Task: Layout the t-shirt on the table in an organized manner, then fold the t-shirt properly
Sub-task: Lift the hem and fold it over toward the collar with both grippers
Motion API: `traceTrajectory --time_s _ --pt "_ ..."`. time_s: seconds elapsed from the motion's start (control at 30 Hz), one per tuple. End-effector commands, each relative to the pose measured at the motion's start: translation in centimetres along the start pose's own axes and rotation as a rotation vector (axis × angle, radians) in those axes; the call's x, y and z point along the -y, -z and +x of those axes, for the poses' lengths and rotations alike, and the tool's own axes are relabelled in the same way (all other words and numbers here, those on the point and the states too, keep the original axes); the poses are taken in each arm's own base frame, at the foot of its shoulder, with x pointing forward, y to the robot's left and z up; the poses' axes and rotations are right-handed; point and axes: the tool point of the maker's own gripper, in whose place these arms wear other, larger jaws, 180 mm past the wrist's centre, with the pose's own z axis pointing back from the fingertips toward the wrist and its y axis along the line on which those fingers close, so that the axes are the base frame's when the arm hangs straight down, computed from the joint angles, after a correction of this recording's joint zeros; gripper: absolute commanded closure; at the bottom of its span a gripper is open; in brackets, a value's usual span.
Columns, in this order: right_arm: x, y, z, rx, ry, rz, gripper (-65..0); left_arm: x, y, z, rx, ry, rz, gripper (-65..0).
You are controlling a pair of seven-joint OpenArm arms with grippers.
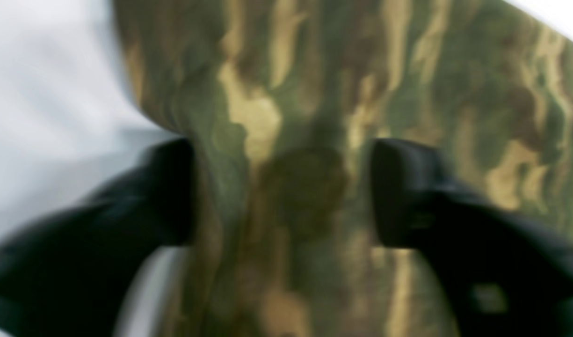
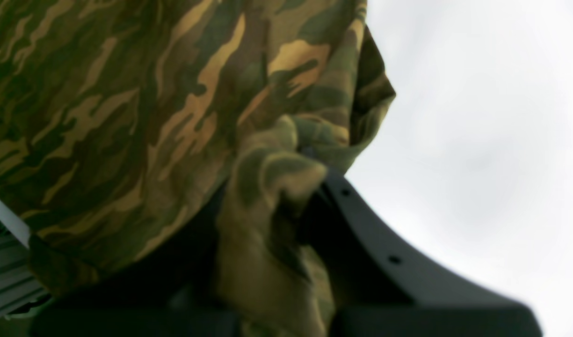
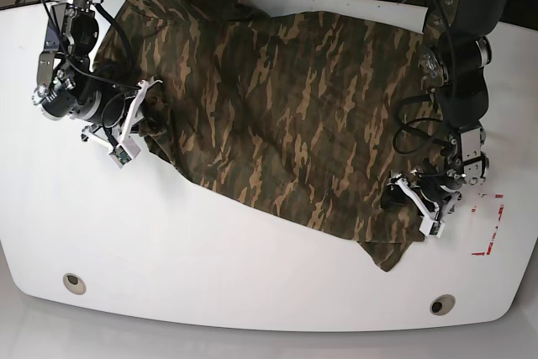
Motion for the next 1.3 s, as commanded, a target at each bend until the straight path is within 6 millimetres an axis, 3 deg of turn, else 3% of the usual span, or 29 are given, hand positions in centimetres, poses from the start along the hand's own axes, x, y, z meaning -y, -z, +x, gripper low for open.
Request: traceTrajectory --time_s 0.0,0.07,0.27,0.47,0.57,0.7,0.87,1.03,1.27 --pt "0.6 -0.8 1.4 0.043 -0.026 -0.018 -0.1 0.1 0.0 0.9 -0.002 0.016 -0.01 -34.4" --pt "0.6 -0.8 1.4 0.043 -0.026 -0.018 -0.1 0.1 -0.1 1.0 -0.001 0.016 -0.009 -27.9" --pt "0.6 -0.8 1.4 0.043 -0.028 -0.019 0.0 -0.8 -0.9 1.0 0.002 0.042 0.025 -0.3" --pt "0.8 -0.9 1.8 0.052 -0.032 -0.024 0.0 -2.1 -3.0 2.6 0.037 0.125 0.1 -2.6" --pt "1.3 -1.2 3.1 0.08 -0.044 -0.038 0.0 -3.0 -4.9 4.1 0.072 0.172 0.159 -2.3" --pt "2.0 -1.8 4.8 0.114 -0.068 -0.06 0.0 -2.4 -6.1 5.6 0.091 0.214 0.197 -2.3" --pt "3.0 -2.8 6.5 0.14 -0.097 -0.087 0.0 -2.9 -9.1 5.9 0.069 0.288 0.286 -2.3" --pt "2.5 -2.6 5.8 0.122 -0.099 -0.074 0.0 -3.1 -12.2 5.8 0.036 0.349 0.372 -2.3" --pt "-1.3 -2.3 2.7 0.085 -0.074 0.05 0.0 -2.4 -15.8 3.0 -0.031 0.417 0.449 -2.3"
